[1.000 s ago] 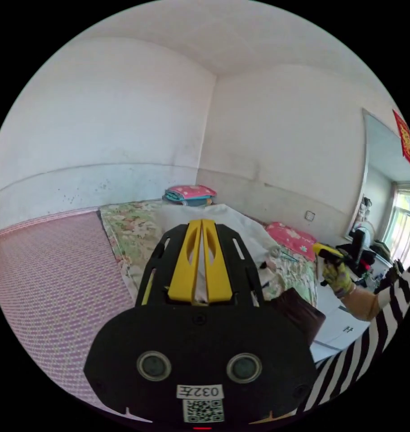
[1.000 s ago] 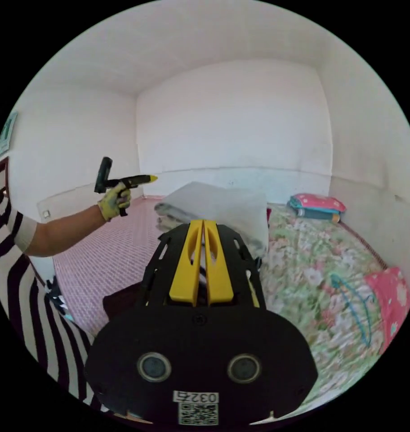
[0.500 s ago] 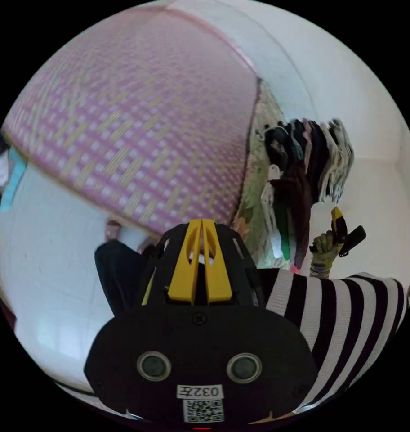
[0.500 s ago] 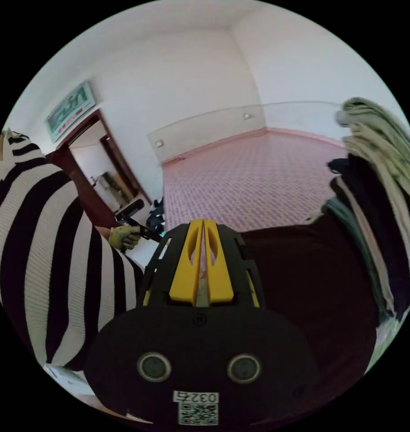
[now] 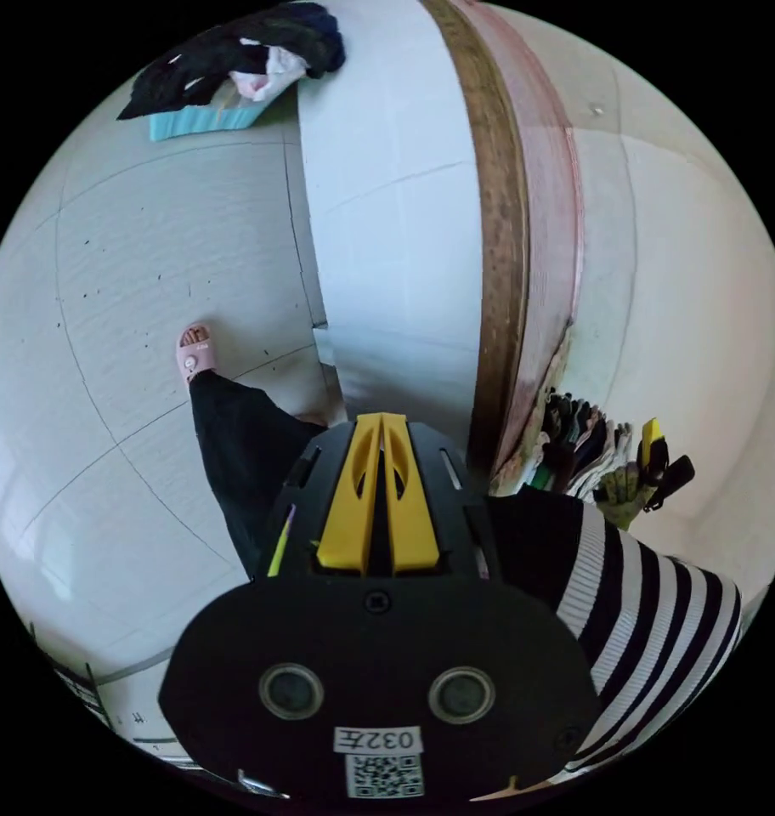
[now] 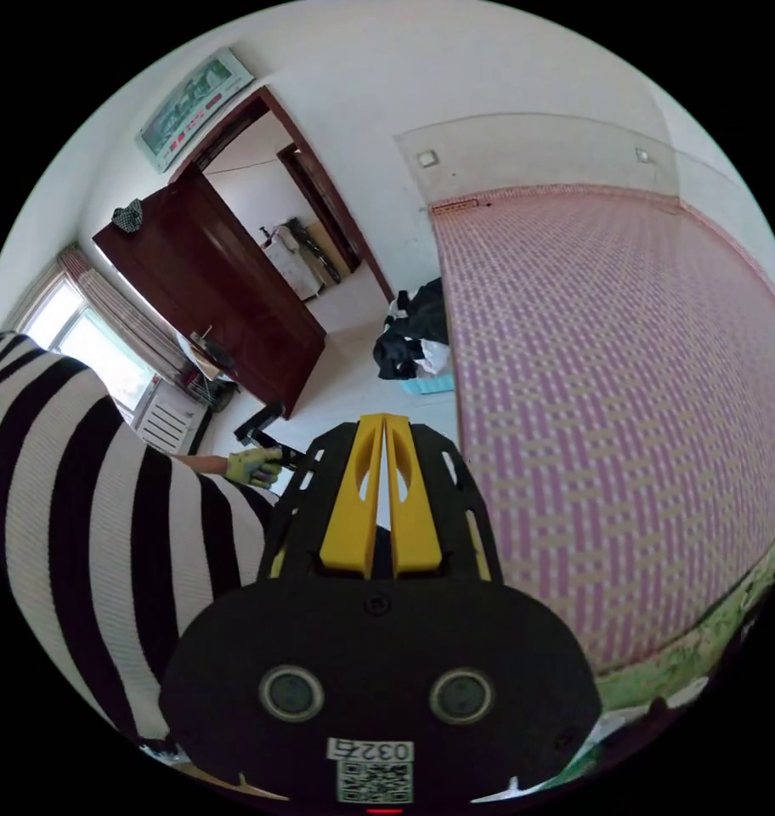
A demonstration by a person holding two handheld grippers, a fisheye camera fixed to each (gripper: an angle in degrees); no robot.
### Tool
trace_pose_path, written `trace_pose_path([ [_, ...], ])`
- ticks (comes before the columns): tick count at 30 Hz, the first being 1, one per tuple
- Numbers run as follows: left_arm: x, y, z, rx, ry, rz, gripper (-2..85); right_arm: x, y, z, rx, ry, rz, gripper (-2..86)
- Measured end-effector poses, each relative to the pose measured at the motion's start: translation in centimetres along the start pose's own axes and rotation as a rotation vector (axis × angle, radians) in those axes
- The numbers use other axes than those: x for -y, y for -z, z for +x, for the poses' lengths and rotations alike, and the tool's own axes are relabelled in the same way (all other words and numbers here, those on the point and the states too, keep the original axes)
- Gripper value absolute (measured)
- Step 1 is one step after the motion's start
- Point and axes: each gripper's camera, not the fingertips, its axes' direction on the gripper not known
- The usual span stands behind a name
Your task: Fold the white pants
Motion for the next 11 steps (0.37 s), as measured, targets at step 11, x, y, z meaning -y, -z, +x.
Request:
trace_pose_path([
  [11, 0.8, 19.7, 4.6, -0.157, 0.089, 0.256, -0.9, 21.2, -12.8, -7.0, 0.228, 0.074, -0.132, -1.0],
])
